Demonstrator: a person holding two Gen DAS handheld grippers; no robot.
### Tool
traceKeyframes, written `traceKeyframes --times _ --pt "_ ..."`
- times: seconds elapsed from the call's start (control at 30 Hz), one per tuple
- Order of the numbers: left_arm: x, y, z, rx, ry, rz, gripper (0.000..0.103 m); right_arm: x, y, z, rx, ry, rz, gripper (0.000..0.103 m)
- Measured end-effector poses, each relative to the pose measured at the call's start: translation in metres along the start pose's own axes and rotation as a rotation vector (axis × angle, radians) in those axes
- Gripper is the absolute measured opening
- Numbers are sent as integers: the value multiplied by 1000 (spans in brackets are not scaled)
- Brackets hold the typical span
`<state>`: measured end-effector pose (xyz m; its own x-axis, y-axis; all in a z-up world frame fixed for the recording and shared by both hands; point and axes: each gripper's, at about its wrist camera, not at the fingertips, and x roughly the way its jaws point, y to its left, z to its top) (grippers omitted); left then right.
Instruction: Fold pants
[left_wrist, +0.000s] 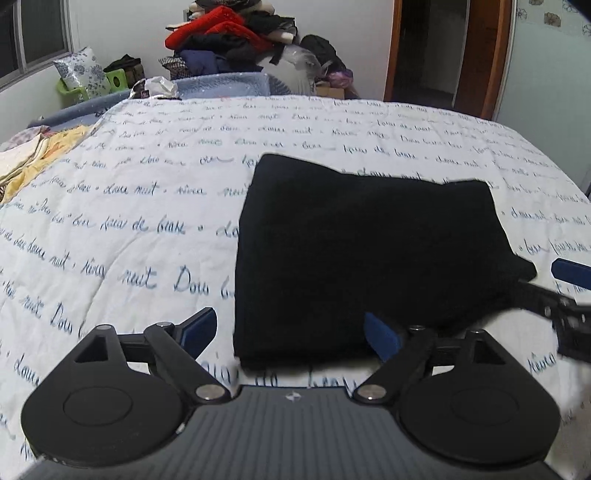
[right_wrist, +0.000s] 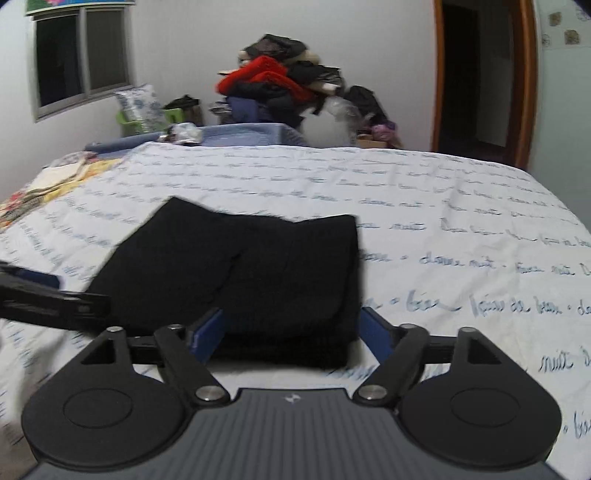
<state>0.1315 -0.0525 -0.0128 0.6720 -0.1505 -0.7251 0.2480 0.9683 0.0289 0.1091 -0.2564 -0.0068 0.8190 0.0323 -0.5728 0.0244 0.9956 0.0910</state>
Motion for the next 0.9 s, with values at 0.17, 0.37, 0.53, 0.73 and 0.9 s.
traceKeyframes --times 0.17,0.37,0.53,0.73,0.9 --pt "-16 -5 -15 -16 12 -14 87 -25 21 -10 -12 22 49 87" --pt "-31 -8 -29 -28 20 -8 87 -50 32 -22 13 47 95 88" --pt "-39 -13 -40 -15 21 15 88 -64 40 -31 27 35 85 92" --pt "-42 -17 -49 -9 27 23 88 -59 49 -42 38 34 44 92" --pt "-42 -19 -53 2 22 47 88 -51 49 -48 52 49 13 92"
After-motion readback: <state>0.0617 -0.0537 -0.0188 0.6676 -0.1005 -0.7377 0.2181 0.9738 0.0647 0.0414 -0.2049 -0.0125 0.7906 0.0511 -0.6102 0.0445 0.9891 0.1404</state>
